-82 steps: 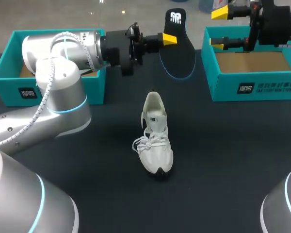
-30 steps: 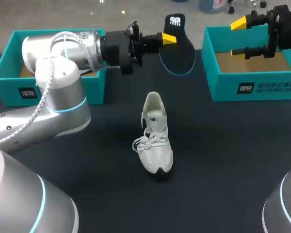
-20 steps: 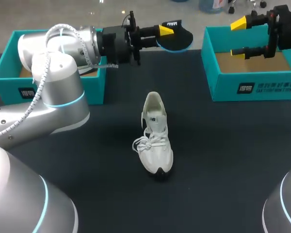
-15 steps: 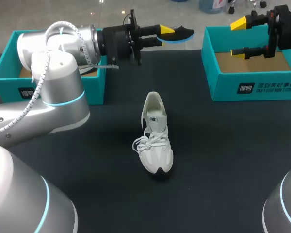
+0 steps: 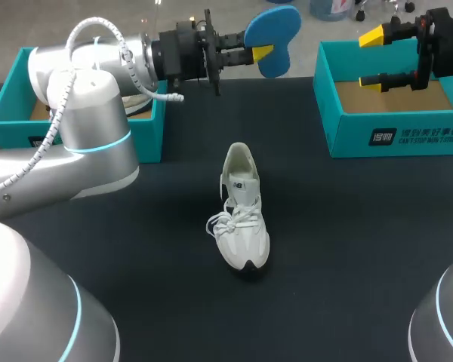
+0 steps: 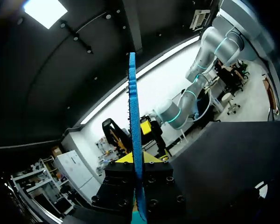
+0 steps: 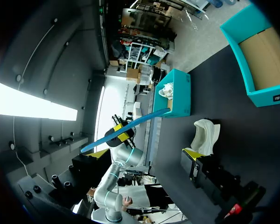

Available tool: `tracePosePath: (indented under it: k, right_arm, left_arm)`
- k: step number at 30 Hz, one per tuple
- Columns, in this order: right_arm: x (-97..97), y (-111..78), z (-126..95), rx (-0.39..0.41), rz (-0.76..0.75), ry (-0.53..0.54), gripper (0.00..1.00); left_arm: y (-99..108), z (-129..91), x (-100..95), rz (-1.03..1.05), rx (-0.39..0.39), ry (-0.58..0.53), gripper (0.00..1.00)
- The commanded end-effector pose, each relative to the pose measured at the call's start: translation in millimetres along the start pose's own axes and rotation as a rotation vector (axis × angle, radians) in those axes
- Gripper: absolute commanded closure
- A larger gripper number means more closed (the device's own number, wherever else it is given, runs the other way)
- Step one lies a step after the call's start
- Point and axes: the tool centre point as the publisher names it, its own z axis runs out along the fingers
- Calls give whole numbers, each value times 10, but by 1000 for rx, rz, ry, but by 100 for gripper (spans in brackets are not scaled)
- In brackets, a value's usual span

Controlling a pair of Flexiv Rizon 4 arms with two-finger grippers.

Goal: Take the shoe out of the shoebox, open the shoe tongue, remove and reinsert the insole, then place the shoe into the shoebox

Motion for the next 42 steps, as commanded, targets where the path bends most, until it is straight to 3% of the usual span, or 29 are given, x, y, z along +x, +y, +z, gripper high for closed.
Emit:
tracePosePath:
  k: [1,6,13,17,21,24,42]
  right_arm:
    - [6,-9,4,-2,1,-3,0]
    - [6,-9,4,-2,1,-3,0]
    - [6,-9,4,-2,1,-3,0]
    - [6,-9,4,-2,1,-3,0]
    - [6,-9,4,-2,1,-3,0]
    - [6,-9,4,-2,1,-3,0]
    - [6,-9,4,-2,1,-3,0]
  left_arm:
    - [-10,5,-18,-140,1,2,100]
    - [-10,5,-18,-140,1,2,100]
    - [-107,-38,-61,-604,9,-26,100]
    - [-113,-65,-17,-946,-134,9,100]
    - [-101,-89,45,-1245,-199,36,100]
    - [-63,-93,58,-1384,-153,38,100]
    - [-44,-98,65,-1395,-147,43,100]
